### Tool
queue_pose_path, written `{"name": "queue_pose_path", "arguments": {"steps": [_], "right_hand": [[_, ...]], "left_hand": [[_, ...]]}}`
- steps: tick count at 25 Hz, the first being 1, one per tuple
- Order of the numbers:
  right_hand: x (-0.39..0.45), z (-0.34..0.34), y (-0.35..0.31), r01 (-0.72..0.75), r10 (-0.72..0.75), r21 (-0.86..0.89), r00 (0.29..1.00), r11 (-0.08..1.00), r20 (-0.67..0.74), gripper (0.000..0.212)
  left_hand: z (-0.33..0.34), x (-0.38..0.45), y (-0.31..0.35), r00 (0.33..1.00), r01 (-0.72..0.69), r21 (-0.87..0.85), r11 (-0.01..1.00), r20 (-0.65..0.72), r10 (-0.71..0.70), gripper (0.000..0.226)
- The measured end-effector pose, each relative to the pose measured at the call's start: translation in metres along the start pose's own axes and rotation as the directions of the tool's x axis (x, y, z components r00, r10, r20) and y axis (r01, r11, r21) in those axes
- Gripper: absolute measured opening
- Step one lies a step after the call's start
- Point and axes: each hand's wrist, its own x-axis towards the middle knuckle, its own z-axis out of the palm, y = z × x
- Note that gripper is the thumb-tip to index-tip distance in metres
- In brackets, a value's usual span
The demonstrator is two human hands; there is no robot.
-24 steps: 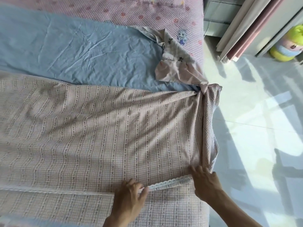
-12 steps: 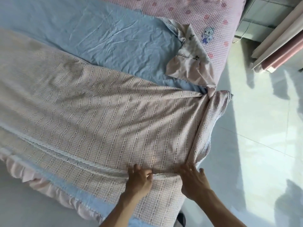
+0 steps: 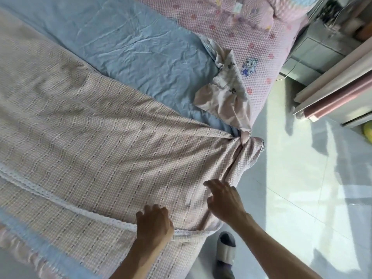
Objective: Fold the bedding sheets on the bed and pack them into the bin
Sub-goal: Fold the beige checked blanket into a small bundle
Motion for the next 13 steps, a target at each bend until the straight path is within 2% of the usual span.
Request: {"name": "queue_pose_path", "arguments": {"steps": [2,4,6,7,8,9,10,11,12,13], "right_hand": [[0.051,-0.024,0.036,-0.013,0.019,0.031,0.978,0.999,-0.205,0.055],[0.103,-0.045,0.067,-0.001,0.015,0.046,0.951,0.999,-0.308,0.053],[0.141,-0.053,0.104,0.083,-0.103,-0.081,0.955,0.993,-0.277,0.048],[0.154,-0.052,0.129,0.121,-0.159,-0.170,0.960,0.978,-0.232,0.049],[0.165,-0.051,0.161,0.102,-0.145,-0.257,0.977,0.961,-0.155,0.050],[0.172,-0.056,0.200,0.000,-0.012,-0.328,0.999,0.945,-0.034,0.050],[0.176,-0.061,0.240,-0.150,0.198,-0.374,0.976,0.915,0.093,0.052],[0.171,-0.070,0.269,-0.326,0.427,-0.392,0.881,0.860,0.205,0.055],[0.163,-0.074,0.290,-0.428,0.545,-0.392,0.797,0.814,0.261,0.055],[0.158,-0.071,0.302,-0.431,0.543,-0.397,0.806,0.811,0.235,0.051]], "left_hand": [[-0.004,0.020,0.034,0.993,-0.079,-0.093,0.993,-0.090,0.071,0.028],[0.004,0.040,0.057,0.995,-0.050,-0.240,0.969,-0.091,0.028,0.020],[0.020,0.050,0.078,0.989,0.014,-0.271,0.962,-0.135,-0.053,0.003],[0.027,0.054,0.085,0.982,0.066,-0.298,0.952,-0.149,-0.115,0.010],[0.034,0.058,0.092,0.971,0.106,-0.300,0.948,-0.174,-0.164,0.020],[0.039,0.063,0.096,0.964,0.131,-0.317,0.939,-0.179,-0.195,0.025],[0.043,0.067,0.101,0.962,0.161,-0.321,0.933,-0.160,-0.221,0.025],[0.042,0.069,0.102,0.958,0.177,-0.323,0.930,-0.162,-0.238,0.023],[0.038,0.070,0.101,0.954,0.180,-0.321,0.930,-0.175,-0.245,0.021],[0.038,0.072,0.101,0.949,0.192,-0.311,0.931,-0.182,-0.256,0.021]]}}
